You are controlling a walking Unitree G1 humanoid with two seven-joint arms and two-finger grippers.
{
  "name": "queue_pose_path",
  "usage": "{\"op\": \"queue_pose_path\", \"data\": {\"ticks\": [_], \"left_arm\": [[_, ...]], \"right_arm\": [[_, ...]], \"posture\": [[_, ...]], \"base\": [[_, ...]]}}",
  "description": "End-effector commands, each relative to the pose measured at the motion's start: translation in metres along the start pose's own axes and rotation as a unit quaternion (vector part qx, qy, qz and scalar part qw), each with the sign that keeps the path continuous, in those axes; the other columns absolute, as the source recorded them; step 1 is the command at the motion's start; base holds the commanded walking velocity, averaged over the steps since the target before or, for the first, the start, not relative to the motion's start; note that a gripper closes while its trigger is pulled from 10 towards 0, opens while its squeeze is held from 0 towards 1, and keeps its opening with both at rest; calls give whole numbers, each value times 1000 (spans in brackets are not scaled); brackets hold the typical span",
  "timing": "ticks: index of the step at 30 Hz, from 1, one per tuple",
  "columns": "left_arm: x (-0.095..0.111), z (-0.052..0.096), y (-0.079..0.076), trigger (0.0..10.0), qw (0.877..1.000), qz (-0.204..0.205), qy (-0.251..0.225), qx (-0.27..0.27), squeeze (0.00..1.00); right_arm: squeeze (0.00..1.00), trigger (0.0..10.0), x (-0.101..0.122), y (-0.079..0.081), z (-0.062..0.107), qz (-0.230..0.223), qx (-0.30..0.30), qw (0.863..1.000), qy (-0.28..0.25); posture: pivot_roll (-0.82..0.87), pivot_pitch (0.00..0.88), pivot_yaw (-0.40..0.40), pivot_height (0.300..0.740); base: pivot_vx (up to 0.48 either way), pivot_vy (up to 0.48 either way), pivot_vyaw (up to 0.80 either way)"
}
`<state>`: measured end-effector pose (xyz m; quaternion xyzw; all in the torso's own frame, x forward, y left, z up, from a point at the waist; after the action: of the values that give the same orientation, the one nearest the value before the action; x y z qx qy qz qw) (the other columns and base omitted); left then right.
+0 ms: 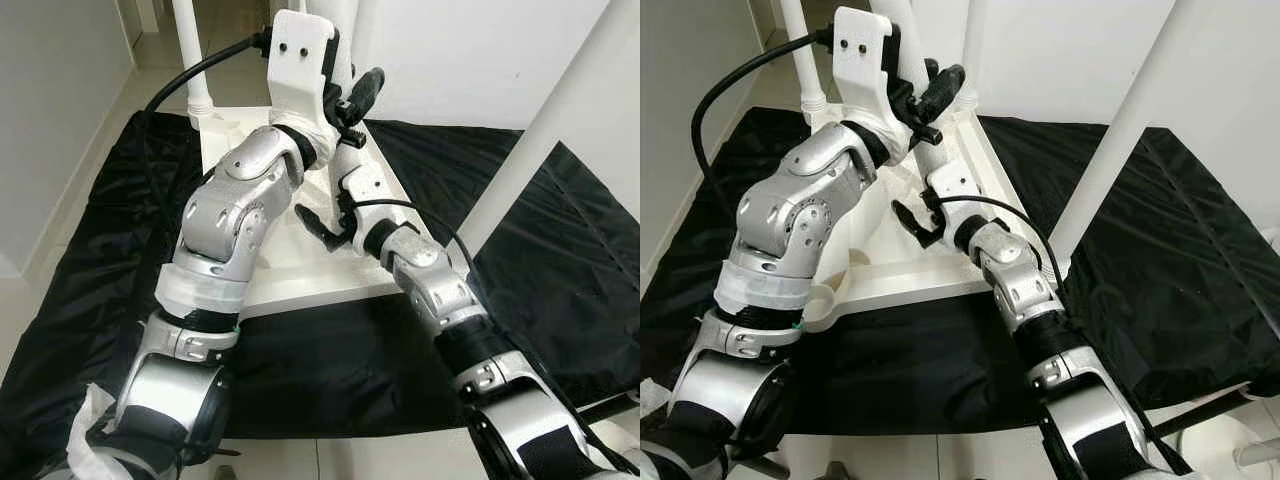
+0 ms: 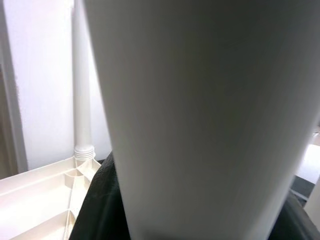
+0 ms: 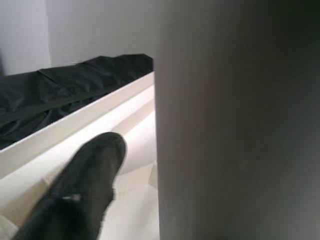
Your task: Building children table
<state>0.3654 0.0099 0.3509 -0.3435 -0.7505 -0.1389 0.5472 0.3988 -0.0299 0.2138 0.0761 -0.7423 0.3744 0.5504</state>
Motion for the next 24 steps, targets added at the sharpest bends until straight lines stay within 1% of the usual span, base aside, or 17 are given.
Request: {"op": "queue_pose_path", "data": {"ticks": [1,4,8,14,15,16,17,18,20,22,24], "left_arm": [[0,-1,-10,10000,1000,-6,2,-12,0],[0,-1,-10,10000,1000,-7,3,-12,0],[-1,-1,-12,10000,1000,-9,5,-13,0],[-2,-2,-14,10000,1000,-12,8,-13,0],[-2,-1,-15,10000,1000,-13,8,-14,0],[-2,-1,-15,10000,1000,-13,8,-14,0],[-3,-1,-15,10000,1000,-15,8,-17,0],[-3,-1,-16,10000,1000,-16,8,-18,0],[-3,-1,-16,10000,1000,-16,8,-18,0],[-4,-1,-17,10000,1000,-17,8,-23,0],[-4,-1,-17,10000,1000,-17,8,-23,0]], "right_arm": [[0,0,1,2,-3,-3,7,1000,-4],[0,0,-1,4,-3,-8,11,1000,-3],[0,0,-5,6,-2,-30,11,999,-1],[0,0,-6,8,0,-37,10,999,-6],[0,3098,-6,7,0,-44,1,999,-6],[0,3098,-6,7,0,-44,1,999,-6],[0,10000,-5,7,0,-58,-6,998,-8],[0,10000,-4,6,0,-67,-11,998,-11],[0,10000,-4,6,0,-67,-11,998,-11],[0,10000,-5,4,1,-80,-32,996,-4],[0,10000,-5,4,1,-80,-32,996,-4]], "posture": [[53,26,-69,740],[53,26,-69,740],[52,28,-68,740],[37,30,-66,740],[35,29,-62,740],[35,29,-62,740],[35,32,-60,740],[35,32,-60,740],[35,32,-60,740],[32,35,-61,740],[32,35,-61,740]], "base": [[0,0,0],[0,0,0],[0,0,0],[0,0,0],[0,0,0],[0,0,0],[0,0,0],[0,0,0],[0,0,0],[0,0,0],[0,0,0]]}}
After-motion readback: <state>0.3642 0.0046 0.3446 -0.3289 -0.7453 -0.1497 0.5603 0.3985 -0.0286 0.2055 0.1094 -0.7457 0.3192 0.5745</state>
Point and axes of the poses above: a point about 5 cm out from each wrist's last joint towards the gripper, its own z axis pointing back from the gripper into the wrist, its own x axis along the axis of the wrist's last joint, y = z × x, the point moved 5 cm from there along -z, pointing out of the wrist towards the gripper, and after that the axes turned 12 degrees about z, right-handed, at the moved point
